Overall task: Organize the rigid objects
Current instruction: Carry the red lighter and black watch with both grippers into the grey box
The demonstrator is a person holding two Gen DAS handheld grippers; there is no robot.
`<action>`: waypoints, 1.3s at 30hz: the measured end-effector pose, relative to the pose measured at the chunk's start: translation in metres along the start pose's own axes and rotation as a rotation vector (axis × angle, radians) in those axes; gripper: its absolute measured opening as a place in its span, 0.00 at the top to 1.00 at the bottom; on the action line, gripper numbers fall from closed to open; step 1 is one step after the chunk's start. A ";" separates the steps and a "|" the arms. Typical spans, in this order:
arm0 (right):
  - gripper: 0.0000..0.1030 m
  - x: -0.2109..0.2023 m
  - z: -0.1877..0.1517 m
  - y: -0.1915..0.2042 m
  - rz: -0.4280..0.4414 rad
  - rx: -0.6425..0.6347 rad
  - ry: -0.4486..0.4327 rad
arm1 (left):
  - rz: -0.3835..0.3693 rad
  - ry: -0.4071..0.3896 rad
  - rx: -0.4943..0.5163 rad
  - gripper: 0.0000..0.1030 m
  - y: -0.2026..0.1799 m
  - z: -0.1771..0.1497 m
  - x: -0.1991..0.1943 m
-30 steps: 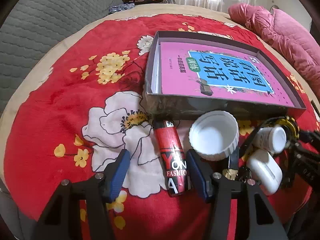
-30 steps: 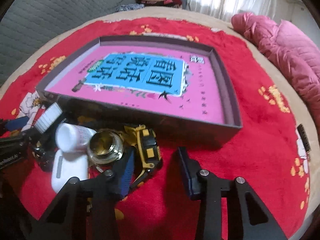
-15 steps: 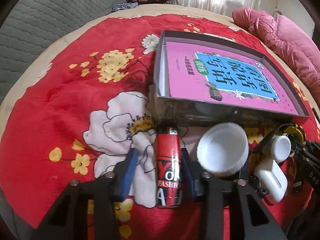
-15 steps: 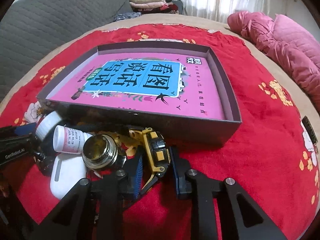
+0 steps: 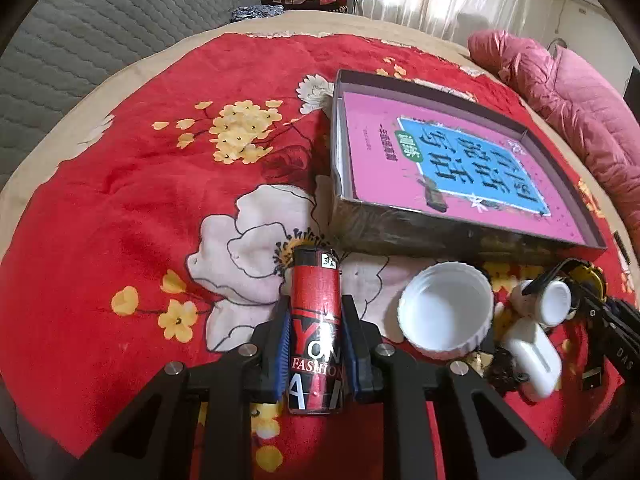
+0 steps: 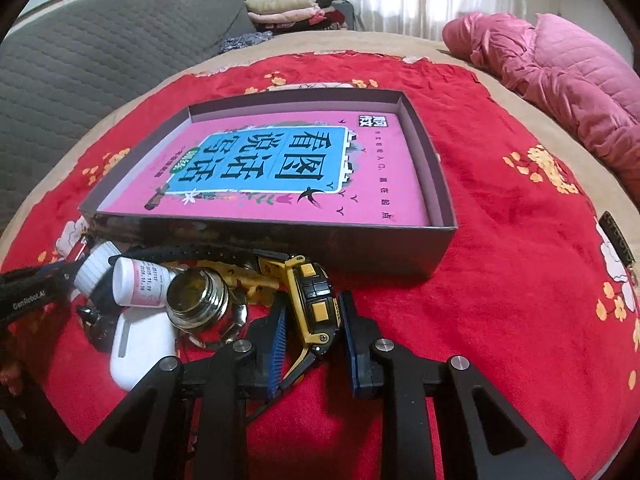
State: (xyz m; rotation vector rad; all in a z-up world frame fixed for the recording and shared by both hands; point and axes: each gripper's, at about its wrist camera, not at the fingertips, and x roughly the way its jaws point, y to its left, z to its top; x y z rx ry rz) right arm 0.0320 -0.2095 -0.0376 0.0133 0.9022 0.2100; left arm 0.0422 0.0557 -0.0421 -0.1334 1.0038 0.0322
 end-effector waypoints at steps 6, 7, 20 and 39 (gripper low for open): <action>0.76 -0.014 0.002 0.002 0.021 -0.001 -0.039 | -0.031 -0.049 -0.002 0.78 -0.003 -0.001 -0.021; 0.76 -0.015 0.002 0.002 0.021 -0.001 -0.044 | -0.033 -0.060 0.006 0.78 -0.005 -0.001 -0.024; 0.76 -0.030 0.007 0.000 0.049 0.026 -0.099 | -0.050 -0.112 0.056 0.78 -0.021 0.001 -0.044; 0.76 -0.035 0.021 -0.008 0.041 0.078 -0.139 | -0.078 -0.202 0.104 0.78 -0.033 0.012 -0.054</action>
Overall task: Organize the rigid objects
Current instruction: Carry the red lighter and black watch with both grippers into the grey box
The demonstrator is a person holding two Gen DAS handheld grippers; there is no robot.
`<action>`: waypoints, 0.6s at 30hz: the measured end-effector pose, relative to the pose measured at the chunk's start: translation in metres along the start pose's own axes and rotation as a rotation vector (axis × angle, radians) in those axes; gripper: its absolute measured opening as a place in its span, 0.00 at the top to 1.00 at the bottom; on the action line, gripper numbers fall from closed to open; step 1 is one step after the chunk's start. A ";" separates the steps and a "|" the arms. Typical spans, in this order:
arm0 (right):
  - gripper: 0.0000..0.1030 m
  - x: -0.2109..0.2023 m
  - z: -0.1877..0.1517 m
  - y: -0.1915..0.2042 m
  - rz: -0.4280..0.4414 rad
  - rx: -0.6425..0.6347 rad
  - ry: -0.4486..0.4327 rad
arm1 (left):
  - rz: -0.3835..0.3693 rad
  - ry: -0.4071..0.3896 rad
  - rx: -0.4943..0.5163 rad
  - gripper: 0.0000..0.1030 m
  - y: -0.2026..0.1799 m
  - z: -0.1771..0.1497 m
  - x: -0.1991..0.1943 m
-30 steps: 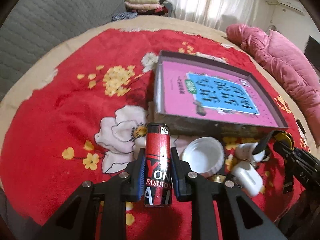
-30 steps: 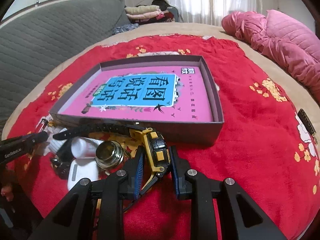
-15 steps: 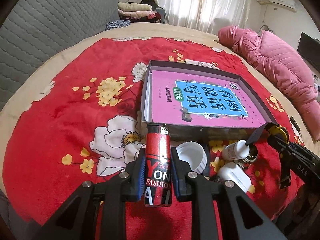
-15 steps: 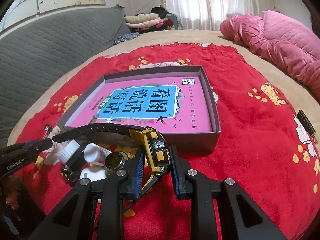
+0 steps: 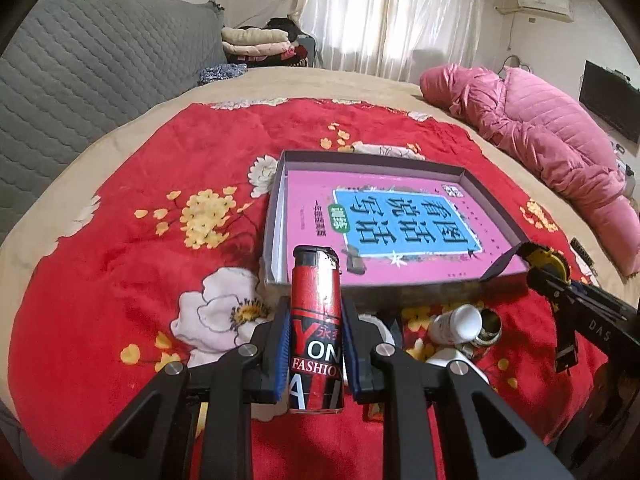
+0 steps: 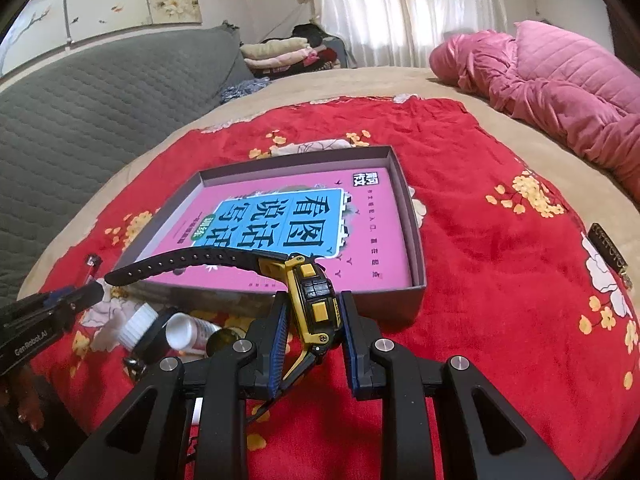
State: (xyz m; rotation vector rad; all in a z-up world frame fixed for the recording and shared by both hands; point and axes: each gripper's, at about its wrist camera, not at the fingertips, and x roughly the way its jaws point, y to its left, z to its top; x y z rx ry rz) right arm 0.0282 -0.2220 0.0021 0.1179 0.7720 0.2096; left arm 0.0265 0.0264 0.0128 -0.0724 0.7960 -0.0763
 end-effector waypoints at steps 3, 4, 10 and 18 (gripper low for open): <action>0.76 0.003 0.004 0.003 -0.026 -0.005 0.000 | -0.009 -0.008 -0.029 0.78 0.003 0.003 0.002; 0.76 0.004 0.005 0.004 -0.027 -0.003 -0.003 | -0.015 -0.008 -0.040 0.78 0.003 0.005 0.002; 0.76 0.014 0.018 0.011 -0.036 0.017 -0.026 | -0.010 -0.006 -0.060 0.78 0.006 0.012 0.007; 0.76 0.027 0.029 0.010 0.002 0.089 -0.052 | 0.005 -0.005 -0.069 0.78 0.004 0.018 0.014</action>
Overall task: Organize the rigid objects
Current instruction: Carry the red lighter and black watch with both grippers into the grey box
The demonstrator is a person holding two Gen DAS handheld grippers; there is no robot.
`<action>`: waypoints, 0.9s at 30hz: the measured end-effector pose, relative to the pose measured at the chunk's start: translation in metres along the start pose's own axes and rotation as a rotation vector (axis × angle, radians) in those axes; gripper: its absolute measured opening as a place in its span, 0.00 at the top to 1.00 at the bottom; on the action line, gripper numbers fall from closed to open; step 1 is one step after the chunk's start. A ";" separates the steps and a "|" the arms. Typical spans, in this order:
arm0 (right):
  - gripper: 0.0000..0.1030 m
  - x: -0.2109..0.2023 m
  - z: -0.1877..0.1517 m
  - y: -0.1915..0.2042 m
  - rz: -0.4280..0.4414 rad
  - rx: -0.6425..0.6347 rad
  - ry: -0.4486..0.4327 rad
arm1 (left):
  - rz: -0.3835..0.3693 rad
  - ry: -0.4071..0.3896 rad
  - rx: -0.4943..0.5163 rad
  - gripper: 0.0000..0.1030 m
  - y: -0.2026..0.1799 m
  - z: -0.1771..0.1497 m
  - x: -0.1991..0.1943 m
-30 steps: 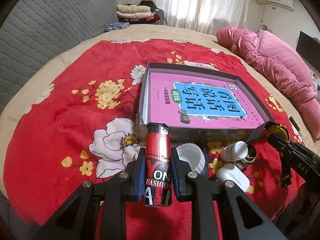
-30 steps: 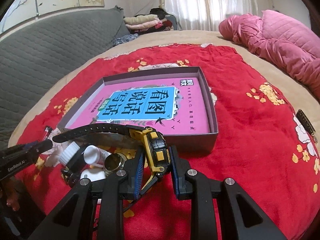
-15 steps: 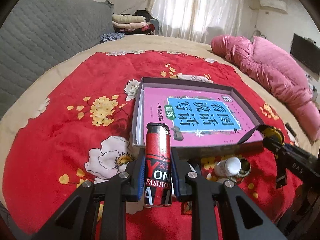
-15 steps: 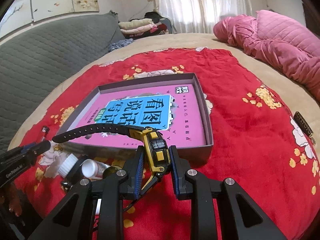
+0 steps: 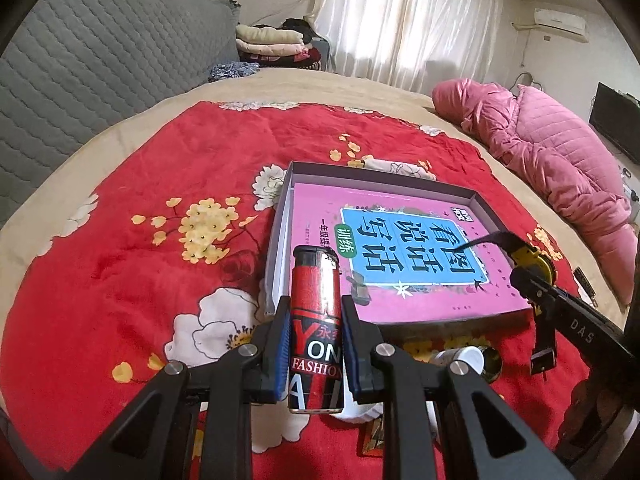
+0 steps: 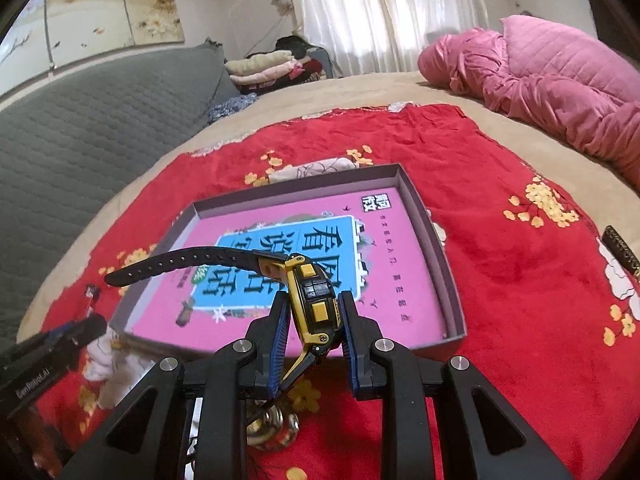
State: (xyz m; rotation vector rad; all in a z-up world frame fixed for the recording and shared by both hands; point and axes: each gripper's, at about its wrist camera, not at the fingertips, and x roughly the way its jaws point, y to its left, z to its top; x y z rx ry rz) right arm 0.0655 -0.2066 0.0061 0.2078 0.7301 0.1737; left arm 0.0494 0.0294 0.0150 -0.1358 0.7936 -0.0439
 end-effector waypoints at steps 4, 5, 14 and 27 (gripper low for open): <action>0.76 0.003 0.003 -0.005 0.001 0.022 -0.007 | 0.000 0.011 -0.004 0.78 -0.003 0.005 0.007; 0.76 0.003 0.003 -0.008 0.000 0.030 -0.010 | -0.007 0.018 -0.006 0.78 -0.004 0.006 0.010; 0.77 0.009 0.005 -0.030 -0.022 0.112 -0.018 | -0.013 0.037 0.011 0.78 -0.015 0.014 0.024; 0.83 0.027 0.008 -0.042 -0.087 0.119 0.025 | -0.014 0.066 0.027 0.78 -0.023 0.020 0.043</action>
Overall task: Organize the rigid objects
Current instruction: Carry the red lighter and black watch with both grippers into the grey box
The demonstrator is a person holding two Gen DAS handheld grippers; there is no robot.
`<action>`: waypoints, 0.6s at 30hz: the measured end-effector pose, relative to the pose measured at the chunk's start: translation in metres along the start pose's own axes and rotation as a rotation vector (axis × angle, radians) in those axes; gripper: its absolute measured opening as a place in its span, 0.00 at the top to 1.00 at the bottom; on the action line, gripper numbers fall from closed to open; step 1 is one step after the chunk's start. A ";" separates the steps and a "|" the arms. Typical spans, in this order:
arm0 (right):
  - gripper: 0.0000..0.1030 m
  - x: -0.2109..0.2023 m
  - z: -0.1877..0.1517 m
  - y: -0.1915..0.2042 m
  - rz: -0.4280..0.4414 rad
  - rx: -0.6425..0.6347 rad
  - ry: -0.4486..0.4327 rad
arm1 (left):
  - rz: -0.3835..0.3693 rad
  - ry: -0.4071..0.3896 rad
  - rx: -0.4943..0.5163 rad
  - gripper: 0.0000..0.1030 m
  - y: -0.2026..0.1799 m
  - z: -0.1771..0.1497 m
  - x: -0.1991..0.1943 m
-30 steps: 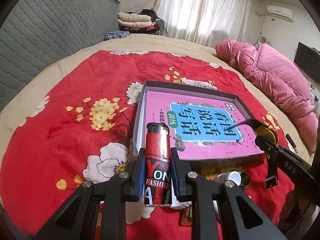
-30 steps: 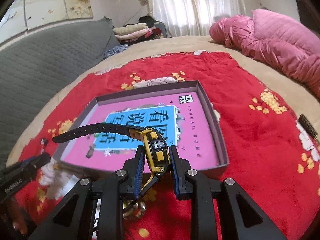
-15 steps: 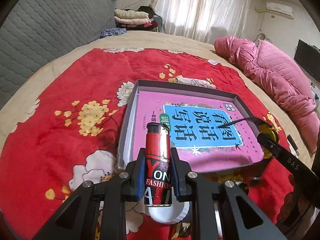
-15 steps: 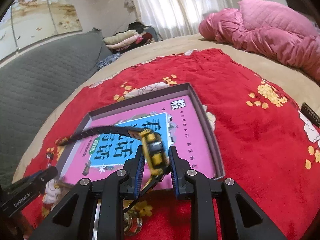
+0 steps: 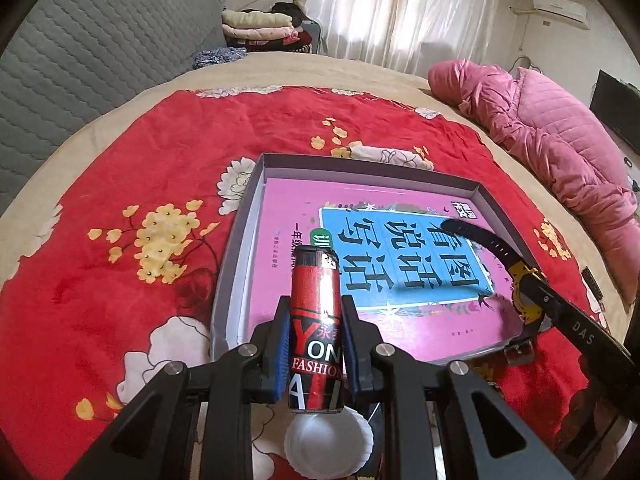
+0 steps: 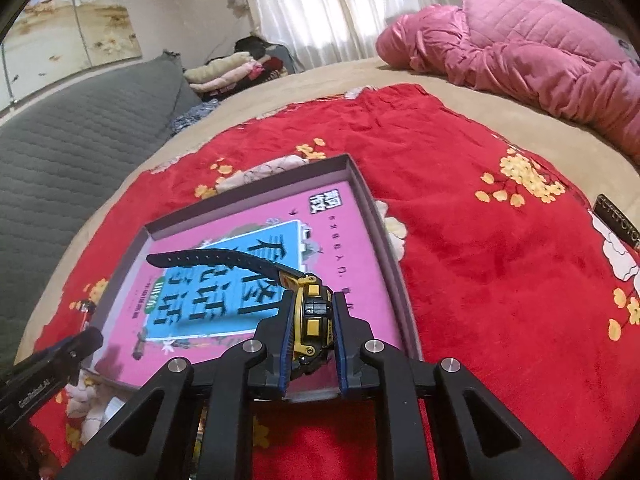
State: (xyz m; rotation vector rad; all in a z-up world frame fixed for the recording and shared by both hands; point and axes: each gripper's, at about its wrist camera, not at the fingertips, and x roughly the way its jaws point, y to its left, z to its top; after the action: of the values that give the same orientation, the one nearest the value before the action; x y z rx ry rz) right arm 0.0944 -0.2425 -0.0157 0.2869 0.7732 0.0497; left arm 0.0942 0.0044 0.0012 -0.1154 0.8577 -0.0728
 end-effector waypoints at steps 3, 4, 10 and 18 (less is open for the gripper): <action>0.83 0.003 0.001 0.000 -0.007 -0.004 0.000 | 0.002 0.011 -0.001 0.78 0.000 0.001 0.005; 0.83 0.004 0.001 0.001 -0.012 -0.016 -0.005 | 0.003 0.014 0.000 0.78 0.000 0.001 0.006; 0.83 0.005 0.003 0.014 -0.075 -0.109 -0.039 | 0.009 0.036 -0.002 0.78 0.000 0.002 0.017; 0.82 0.010 -0.002 0.011 -0.136 -0.138 -0.029 | 0.013 0.049 -0.002 0.78 -0.001 0.003 0.026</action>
State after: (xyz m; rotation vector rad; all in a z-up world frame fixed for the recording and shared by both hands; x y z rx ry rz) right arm 0.1007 -0.2302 -0.0205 0.1038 0.7551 -0.0296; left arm 0.1132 0.0007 -0.0165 -0.1103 0.9075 -0.0624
